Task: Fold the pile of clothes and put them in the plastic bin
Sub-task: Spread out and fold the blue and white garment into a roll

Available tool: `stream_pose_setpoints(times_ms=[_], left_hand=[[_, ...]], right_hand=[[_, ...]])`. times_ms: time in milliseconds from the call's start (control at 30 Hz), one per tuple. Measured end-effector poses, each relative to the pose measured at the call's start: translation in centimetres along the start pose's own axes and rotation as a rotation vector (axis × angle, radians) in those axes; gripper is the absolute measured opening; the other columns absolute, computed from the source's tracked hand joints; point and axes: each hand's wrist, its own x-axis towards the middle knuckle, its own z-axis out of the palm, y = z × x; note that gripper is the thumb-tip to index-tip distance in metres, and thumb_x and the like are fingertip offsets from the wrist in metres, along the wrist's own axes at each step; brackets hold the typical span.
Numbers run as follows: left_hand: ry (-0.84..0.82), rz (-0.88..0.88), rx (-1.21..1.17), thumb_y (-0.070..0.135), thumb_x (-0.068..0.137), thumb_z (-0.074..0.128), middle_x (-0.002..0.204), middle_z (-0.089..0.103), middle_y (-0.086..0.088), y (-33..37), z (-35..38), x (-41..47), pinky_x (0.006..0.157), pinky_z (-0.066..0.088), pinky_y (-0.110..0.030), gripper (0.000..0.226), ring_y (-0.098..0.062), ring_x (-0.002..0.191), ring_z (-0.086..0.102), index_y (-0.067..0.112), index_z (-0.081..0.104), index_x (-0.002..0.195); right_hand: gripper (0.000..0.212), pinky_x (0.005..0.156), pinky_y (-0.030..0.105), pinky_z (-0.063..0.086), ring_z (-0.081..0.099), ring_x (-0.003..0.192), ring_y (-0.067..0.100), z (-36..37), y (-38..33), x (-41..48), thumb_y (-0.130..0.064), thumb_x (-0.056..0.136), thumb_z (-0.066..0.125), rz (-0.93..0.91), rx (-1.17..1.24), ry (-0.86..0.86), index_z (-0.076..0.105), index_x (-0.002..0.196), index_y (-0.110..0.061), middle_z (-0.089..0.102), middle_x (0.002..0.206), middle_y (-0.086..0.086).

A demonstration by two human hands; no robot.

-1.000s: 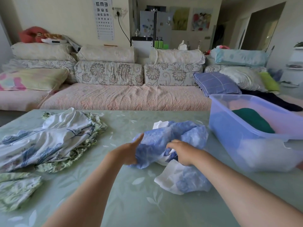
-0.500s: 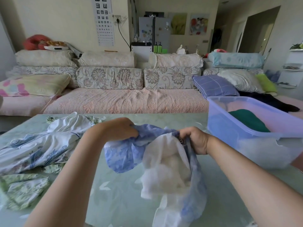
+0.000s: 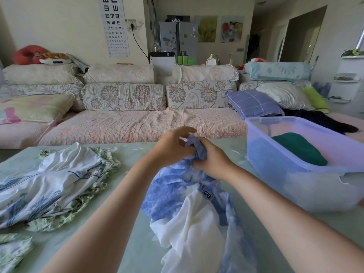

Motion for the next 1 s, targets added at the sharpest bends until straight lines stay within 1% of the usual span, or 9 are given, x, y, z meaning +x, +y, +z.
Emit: stream_pose_setpoints(times_ms=[167,233,333,467,600,700,800,900,1000], left_hand=[[0.124,-0.066,0.06,-0.002,0.079,0.053,0.144,0.041,0.0,-4.4,0.0,0.7,0.095,0.047,-0.03,0.073,-0.02,0.133,0.039,0.029,0.037,0.143],[-0.06,-0.233,0.362,0.025,0.072,0.06,0.147,0.036,-0.005,-6.5,0.0,0.3,0.106,0.038,-0.046,0.083,-0.029,0.135,0.032,0.031,0.028,0.148],[-0.434,-0.407,0.664,0.048,0.06,0.066,0.139,0.049,-0.003,-8.7,0.8,-0.8,0.101,0.043,-0.041,0.085,-0.029,0.126,0.044,0.041,0.036,0.139],[-0.365,-0.399,0.741,0.028,0.083,0.061,0.109,0.067,-0.008,-9.5,1.1,0.0,0.074,0.045,-0.028,0.023,-0.028,0.098,0.062,0.018,0.07,0.102],[0.247,-0.363,0.315,0.015,0.093,0.052,0.094,0.067,-0.012,-8.6,-0.2,1.6,0.059,0.047,-0.03,0.012,-0.033,0.081,0.068,0.014,0.064,0.093],[0.279,-0.274,-0.07,0.003,0.096,0.049,0.131,0.054,0.006,-8.4,0.0,1.6,0.065,0.056,-0.036,0.049,-0.022,0.103,0.066,0.029,0.044,0.137],[0.06,-0.194,0.138,-0.009,0.09,0.043,0.156,0.027,0.005,-9.7,1.3,0.7,0.087,0.048,-0.032,0.086,-0.019,0.136,0.041,0.039,0.011,0.154],[-0.009,-0.166,0.367,-0.01,0.079,0.046,0.156,0.027,-0.001,-11.0,2.0,-0.4,0.099,0.039,-0.029,0.084,-0.024,0.136,0.04,0.029,0.028,0.151],[0.085,-0.052,0.681,0.006,0.075,0.057,0.123,0.048,0.0,-10.6,2.5,-1.5,0.086,0.038,-0.032,0.042,-0.024,0.113,0.047,0.027,0.056,0.112]], right_hand=[[0.005,0.06,0.028,0.042,0.065,0.075,0.027,-0.7,3.1,1.9,-0.004,0.079,0.062,0.275,0.007,0.129,0.065,0.081,-0.008,0.071,0.082,0.013],[0.007,0.05,0.021,0.04,0.062,0.064,0.02,-1.0,3.5,1.9,-0.006,0.082,0.06,0.355,0.054,0.187,0.064,0.079,-0.01,0.068,0.07,0.007],[0.006,0.053,0.023,0.051,0.065,0.062,0.019,-0.8,3.5,2.1,-0.015,0.078,0.06,0.457,0.193,0.247,0.063,0.082,-0.012,0.068,0.062,0.001],[0.036,0.082,0.042,0.054,0.066,0.086,0.027,-0.4,3.2,2.5,-0.031,0.067,0.064,0.452,0.346,0.295,0.056,0.099,-0.017,0.073,0.093,0.009],[0.069,0.088,0.034,0.045,0.056,0.111,0.028,0.0,3.7,2.8,-0.022,0.074,0.076,0.295,0.193,0.327,0.036,0.131,-0.023,0.054,0.125,0.005],[0.093,0.114,0.041,0.033,0.024,0.147,0.033,0.8,4.9,2.7,-0.031,0.087,0.064,0.13,-0.247,0.272,0.007,0.158,-0.014,0.009,0.164,0.014],[0.107,0.108,0.043,0.041,0.013,0.15,0.038,0.6,5.6,2.4,-0.018,0.086,0.068,0.148,-0.418,0.156,-0.011,0.159,-0.018,-0.017,0.165,0.013],[0.1,0.094,0.04,0.046,0.033,0.137,0.036,0.2,4.5,1.4,-0.02,0.085,0.071,0.353,-0.684,0.191,0.001,0.156,-0.011,0.007,0.16,0.019],[0.05,0.07,0.034,0.042,0.058,0.108,0.034,0.1,3.6,0.7,-0.026,0.088,0.068,0.319,-0.67,0.254,0.04,0.125,-0.009,0.048,0.125,0.014]])
